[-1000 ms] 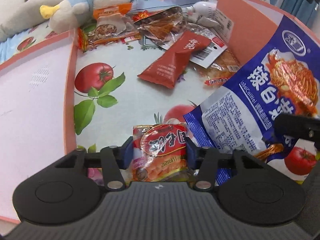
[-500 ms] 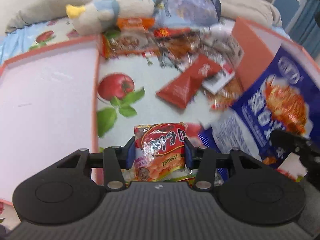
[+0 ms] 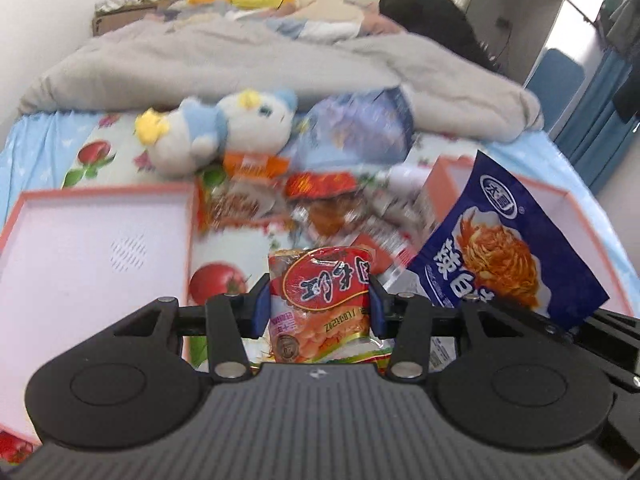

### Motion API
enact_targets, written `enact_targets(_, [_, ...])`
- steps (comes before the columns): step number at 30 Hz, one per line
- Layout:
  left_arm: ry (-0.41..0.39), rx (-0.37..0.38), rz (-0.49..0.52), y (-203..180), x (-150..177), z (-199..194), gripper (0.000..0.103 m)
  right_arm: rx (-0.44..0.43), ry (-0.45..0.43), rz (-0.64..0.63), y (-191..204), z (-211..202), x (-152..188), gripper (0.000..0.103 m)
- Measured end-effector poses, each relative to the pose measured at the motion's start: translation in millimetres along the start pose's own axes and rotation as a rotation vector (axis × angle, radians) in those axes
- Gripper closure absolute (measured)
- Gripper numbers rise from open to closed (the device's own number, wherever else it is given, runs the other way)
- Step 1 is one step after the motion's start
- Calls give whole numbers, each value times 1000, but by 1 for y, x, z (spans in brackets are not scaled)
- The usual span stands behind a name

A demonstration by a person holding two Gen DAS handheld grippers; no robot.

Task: Organize snacks
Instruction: 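Lift both held packets and carry them over the deep pink box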

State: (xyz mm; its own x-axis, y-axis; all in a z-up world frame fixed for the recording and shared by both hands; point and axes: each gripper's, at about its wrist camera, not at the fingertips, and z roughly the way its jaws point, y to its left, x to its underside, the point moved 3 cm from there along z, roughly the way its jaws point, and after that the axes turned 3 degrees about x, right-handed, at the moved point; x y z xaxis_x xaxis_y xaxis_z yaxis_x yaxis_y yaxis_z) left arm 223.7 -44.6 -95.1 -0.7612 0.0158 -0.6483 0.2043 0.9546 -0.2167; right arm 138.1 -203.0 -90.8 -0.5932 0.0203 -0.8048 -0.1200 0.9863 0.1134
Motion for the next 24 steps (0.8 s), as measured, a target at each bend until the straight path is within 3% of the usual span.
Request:
enact_targets(8, [-115,53,44,-37,-58,-32,51,52,-151,-68,-19,-30,-61,98])
enact_targets(15, [-189,146,94,-90,-105,-40,51,166,-260,-52,-71,-71,-105,98])
enact_targets(19, [-178,215,137,-131,-118,-28,51,234,-242,-23,-113,-77,-117,98])
enact_targets(24, [-73,277,144,-176,-122,9,51,259,-109,48,-163,-54,-112,98])
